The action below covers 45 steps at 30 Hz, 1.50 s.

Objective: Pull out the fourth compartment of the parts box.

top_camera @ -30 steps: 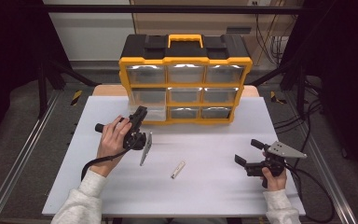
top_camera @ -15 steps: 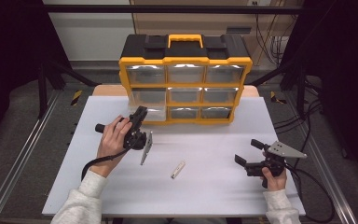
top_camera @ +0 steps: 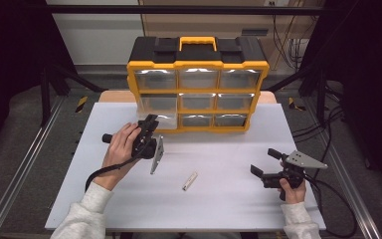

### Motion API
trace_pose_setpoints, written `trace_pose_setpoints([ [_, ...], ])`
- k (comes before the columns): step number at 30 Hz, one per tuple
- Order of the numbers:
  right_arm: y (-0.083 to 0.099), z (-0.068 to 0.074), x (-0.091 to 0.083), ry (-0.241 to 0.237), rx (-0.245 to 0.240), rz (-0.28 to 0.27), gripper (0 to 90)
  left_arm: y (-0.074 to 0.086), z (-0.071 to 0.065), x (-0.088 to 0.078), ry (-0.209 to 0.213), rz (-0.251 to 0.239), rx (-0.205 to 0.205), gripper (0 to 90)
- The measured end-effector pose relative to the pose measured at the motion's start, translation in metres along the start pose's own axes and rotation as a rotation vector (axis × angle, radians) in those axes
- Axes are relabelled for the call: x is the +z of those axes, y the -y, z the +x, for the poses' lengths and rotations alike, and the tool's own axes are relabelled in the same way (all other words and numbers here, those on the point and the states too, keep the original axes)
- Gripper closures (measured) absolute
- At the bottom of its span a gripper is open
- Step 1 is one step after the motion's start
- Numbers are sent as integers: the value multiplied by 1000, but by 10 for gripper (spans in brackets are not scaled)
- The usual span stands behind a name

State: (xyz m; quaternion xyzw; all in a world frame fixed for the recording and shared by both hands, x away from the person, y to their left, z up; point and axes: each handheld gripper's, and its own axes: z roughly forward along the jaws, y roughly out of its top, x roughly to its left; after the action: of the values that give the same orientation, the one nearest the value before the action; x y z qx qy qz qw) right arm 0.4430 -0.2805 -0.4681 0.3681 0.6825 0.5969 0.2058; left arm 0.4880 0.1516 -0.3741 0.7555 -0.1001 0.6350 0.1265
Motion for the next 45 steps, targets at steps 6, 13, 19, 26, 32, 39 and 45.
trace_pose_setpoints([
  [6,0,0,0,1,-1,1,3,2,7,-3,42,0,-121,600],
  [13,0,0,0,0,0,1,3,5,14,-9,77,-34,-297,507],
  [19,0,0,0,0,-1,0,3,9,20,-14,129,-64,-491,408],
  [26,0,0,0,-1,-1,-1,3,15,27,-20,183,-110,-683,341],
  [32,0,0,0,-1,0,1,3,19,27,-23,221,-127,-797,306],
  [39,0,0,0,-1,-1,1,3,29,26,-29,227,-161,-956,270],
  [45,0,0,0,-1,-5,0,3,37,23,-35,254,-163,-1070,253],
])
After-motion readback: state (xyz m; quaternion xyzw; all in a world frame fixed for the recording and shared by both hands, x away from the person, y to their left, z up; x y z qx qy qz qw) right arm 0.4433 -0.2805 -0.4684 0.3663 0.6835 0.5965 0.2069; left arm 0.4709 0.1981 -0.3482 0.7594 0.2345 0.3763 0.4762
